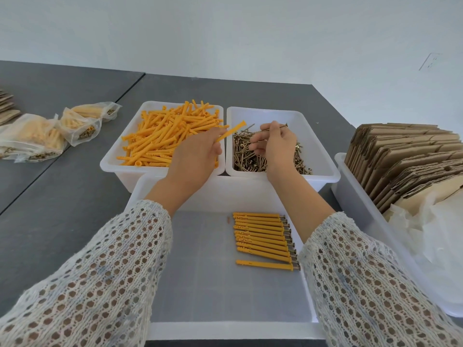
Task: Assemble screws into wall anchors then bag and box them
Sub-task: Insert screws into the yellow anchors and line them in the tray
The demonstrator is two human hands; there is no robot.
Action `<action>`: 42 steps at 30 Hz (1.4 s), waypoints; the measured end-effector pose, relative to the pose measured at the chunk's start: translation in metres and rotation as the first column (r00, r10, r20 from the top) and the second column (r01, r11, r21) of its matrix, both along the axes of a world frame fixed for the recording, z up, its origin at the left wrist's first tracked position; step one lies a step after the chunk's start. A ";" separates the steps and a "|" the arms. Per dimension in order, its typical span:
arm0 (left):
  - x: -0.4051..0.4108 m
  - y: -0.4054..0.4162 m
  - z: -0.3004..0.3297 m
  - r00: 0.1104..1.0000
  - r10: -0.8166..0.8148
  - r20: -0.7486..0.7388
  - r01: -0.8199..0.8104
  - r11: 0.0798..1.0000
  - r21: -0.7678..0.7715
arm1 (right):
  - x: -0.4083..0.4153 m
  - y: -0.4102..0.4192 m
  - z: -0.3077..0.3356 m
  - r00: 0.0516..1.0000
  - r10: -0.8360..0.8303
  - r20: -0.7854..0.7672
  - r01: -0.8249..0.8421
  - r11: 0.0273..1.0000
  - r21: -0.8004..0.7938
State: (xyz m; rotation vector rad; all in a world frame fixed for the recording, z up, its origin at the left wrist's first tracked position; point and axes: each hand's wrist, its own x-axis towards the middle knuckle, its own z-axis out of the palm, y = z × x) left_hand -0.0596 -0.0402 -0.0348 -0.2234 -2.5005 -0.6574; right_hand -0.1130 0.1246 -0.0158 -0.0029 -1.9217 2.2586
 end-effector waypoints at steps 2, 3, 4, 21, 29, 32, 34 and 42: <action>0.002 0.001 0.001 1.000 -0.010 -0.003 0.010 0.999 -0.040 | 0.000 -0.001 0.000 1.000 -0.009 -0.005 0.008 0.999 -0.044; 0.002 0.001 0.001 1.000 -0.009 0.009 0.009 0.999 -0.052 | 0.000 -0.001 0.000 1.000 -0.012 -0.007 0.011 0.998 -0.054; 0.003 0.002 0.001 1.000 -0.004 0.021 0.005 0.998 -0.060 | 0.000 -0.001 0.000 1.000 -0.012 -0.010 0.012 0.998 -0.059; 0.004 0.005 0.000 0.990 0.137 0.015 -0.134 0.984 -0.119 | -0.001 0.004 0.003 0.973 0.216 0.087 -0.196 0.962 -0.190; 0.004 0.005 0.000 0.988 0.155 0.019 -0.150 0.978 -0.144 | -0.004 0.005 0.002 0.966 0.212 0.147 -0.168 0.950 -0.261; 0.004 0.004 -0.001 0.989 0.146 0.019 -0.143 0.982 -0.125 | -0.003 0.002 0.003 0.947 0.286 0.144 -0.263 0.952 -0.155; 0.004 0.004 -0.001 0.990 0.143 0.019 -0.140 0.983 -0.117 | -0.002 0.002 0.003 0.942 0.307 0.139 -0.293 0.950 -0.112; 0.003 0.006 -0.005 0.993 0.114 -0.033 -0.118 0.980 -0.161 | 0.003 -0.005 0.002 0.878 0.476 0.057 -0.478 0.865 0.149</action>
